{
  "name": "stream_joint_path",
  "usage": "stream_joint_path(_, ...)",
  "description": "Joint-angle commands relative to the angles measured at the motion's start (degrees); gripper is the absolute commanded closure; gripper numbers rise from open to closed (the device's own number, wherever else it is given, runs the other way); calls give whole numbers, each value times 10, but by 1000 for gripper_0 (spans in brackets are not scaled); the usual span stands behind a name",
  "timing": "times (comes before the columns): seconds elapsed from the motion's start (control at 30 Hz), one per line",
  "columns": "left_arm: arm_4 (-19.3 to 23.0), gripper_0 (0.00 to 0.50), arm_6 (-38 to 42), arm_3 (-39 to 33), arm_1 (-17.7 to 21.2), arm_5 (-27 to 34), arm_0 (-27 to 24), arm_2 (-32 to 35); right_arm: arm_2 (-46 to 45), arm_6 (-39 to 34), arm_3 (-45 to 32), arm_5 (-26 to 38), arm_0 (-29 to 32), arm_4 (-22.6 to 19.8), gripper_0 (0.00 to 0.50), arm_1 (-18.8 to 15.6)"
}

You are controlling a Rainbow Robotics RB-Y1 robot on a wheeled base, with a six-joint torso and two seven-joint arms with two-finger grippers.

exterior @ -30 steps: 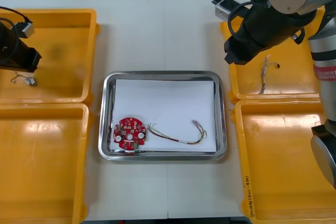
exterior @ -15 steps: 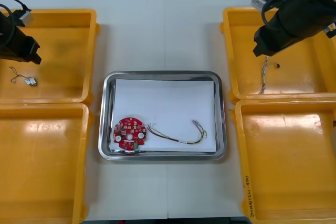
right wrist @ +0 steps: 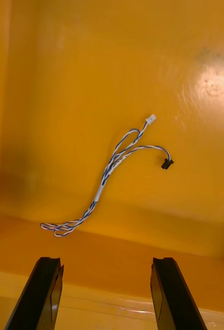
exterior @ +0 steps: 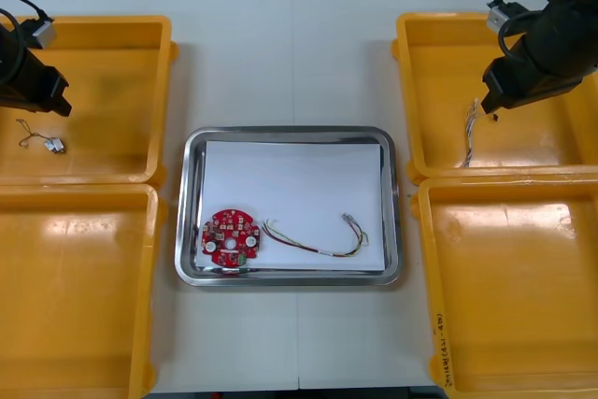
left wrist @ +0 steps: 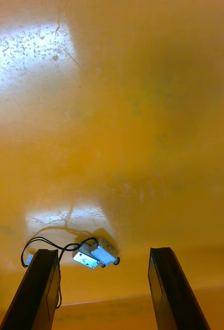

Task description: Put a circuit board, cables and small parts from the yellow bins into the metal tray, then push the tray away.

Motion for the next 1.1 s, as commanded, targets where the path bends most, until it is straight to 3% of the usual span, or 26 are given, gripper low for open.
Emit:
stream_joint_path(0.03,7,0,-22,-16,31,-28,18,11,-17,-22,16,3,-27,6,0,-22)
stream_joint_path(0.43,11,0,-29,-36,24,-42,42,12,-17,-34,64,-14,-27,23,0,-15)
stream_joint_path(1.1,36,0,-30,-59,67,-37,99,12,-14,-41,89,-110,0,39,0,25)
